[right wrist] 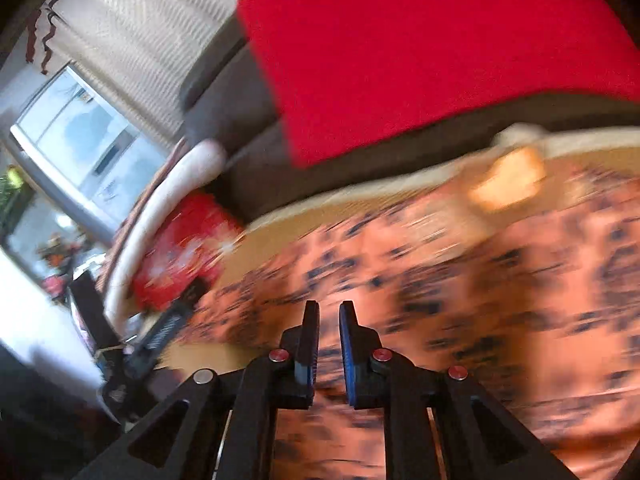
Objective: Fold small clothes
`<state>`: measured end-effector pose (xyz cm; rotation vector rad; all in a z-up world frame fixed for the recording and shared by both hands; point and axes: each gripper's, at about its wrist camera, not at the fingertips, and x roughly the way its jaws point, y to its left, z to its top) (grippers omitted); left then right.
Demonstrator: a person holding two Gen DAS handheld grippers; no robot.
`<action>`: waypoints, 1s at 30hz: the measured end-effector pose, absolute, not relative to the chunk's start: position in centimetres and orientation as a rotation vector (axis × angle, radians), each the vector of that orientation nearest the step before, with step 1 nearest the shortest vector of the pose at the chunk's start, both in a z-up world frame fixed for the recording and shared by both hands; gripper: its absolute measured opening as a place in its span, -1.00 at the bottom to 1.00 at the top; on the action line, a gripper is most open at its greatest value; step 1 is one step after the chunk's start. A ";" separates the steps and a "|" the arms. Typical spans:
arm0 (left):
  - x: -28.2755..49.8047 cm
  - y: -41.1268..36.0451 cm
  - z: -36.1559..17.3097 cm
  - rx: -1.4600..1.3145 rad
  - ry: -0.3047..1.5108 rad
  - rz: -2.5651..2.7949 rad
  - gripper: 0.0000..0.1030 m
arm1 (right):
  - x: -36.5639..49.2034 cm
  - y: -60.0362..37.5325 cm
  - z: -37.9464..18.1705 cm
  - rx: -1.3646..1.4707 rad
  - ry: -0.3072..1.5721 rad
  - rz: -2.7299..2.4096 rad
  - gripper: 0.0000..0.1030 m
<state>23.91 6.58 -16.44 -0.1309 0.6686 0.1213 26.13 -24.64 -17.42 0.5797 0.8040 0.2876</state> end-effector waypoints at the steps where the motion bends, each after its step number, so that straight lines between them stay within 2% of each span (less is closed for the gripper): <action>1: 24.1 5.4 -16.8 -0.113 0.686 0.079 1.00 | 25.3 -27.0 -17.2 0.570 0.778 0.204 -0.74; 5: 25.5 0.6 -19.6 0.013 0.793 0.009 1.00 | 23.3 -34.8 -18.9 0.546 0.729 -0.086 -0.74; 7: 26.5 -0.9 -21.6 0.067 0.866 0.023 1.00 | 23.9 -37.1 -20.9 0.523 0.796 -0.181 -0.74; 9: 27.6 -2.2 -24.1 0.123 0.956 0.036 1.00 | 25.4 -38.5 -24.0 0.505 0.957 -0.252 -0.74; 11: 27.7 -2.5 -24.7 0.143 0.987 0.036 1.00 | 25.3 -39.2 -24.8 0.551 0.958 -0.231 -0.73; 13: 26.4 -1.4 -23.0 0.113 0.939 0.037 1.00 | 25.2 -39.4 -23.1 0.538 0.909 -0.196 -0.74; 19: 20.7 10.2 -15.9 -0.105 0.757 0.184 1.00 | 23.0 -37.0 -18.2 0.539 0.648 0.041 -0.69; 20: 20.0 12.7 -15.6 -0.119 0.751 0.227 1.00 | 22.4 -36.4 -18.1 0.544 0.623 0.072 -0.60; 21: 19.3 15.5 -15.6 -0.141 0.759 0.269 1.00 | 22.5 -35.7 -18.0 0.559 0.608 0.105 -0.33; 22: 18.7 18.6 -16.0 -0.175 0.773 0.315 1.00 | 22.3 -35.2 -17.9 0.584 0.594 0.145 0.28; 23: 18.3 21.3 -16.5 -0.208 0.788 0.358 1.00 | 22.3 -34.4 -18.1 0.600 0.575 0.176 0.60; 24: 18.0 23.3 -16.9 -0.239 0.803 0.387 1.00 | 21.8 -33.8 -17.8 0.606 0.535 0.199 0.75; 26: 16.6 28.2 -18.2 -0.356 0.812 0.443 1.00 | 20.8 -32.6 -17.2 0.564 0.478 0.221 0.74; 30: 14.0 33.5 -19.1 -0.476 0.670 0.509 1.00 | 21.7 -30.2 -17.6 0.476 0.491 0.232 0.74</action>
